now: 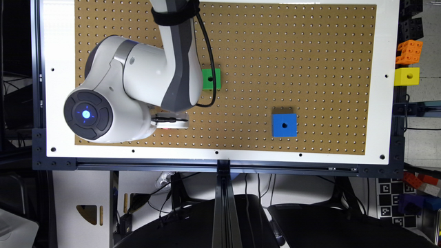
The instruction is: Pick up pink block.
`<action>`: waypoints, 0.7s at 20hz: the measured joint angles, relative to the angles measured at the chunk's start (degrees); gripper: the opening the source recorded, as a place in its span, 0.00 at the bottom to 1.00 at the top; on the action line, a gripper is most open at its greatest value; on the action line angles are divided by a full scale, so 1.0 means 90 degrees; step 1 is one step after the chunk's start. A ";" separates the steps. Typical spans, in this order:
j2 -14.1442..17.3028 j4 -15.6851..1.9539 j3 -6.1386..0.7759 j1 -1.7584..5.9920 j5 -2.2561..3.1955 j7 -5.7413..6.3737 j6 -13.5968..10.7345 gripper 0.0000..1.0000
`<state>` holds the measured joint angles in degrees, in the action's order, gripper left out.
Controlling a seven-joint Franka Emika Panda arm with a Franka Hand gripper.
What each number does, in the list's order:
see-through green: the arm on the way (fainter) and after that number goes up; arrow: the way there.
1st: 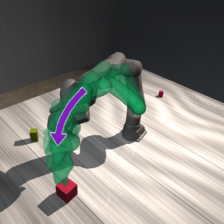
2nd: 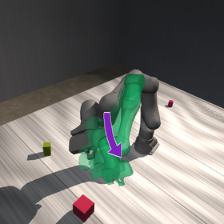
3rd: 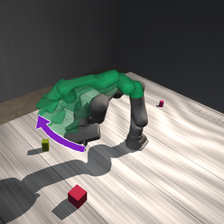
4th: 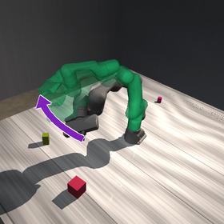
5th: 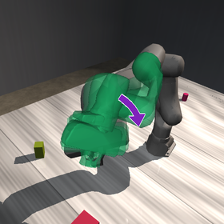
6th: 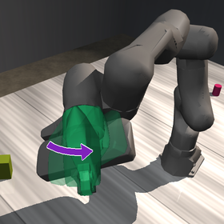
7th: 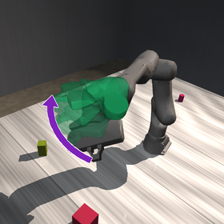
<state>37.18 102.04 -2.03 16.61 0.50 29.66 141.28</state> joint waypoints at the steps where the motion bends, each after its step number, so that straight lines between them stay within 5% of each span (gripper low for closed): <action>1: 0.0029 -0.0001 0.0000 0.0000 0.0000 0.0000 0.0015 1.00; 14: 0.0283 -0.0120 -0.0001 -0.0016 0.0009 0.0006 0.0195 1.00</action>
<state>39.73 100.96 -2.04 16.47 0.58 29.71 143.04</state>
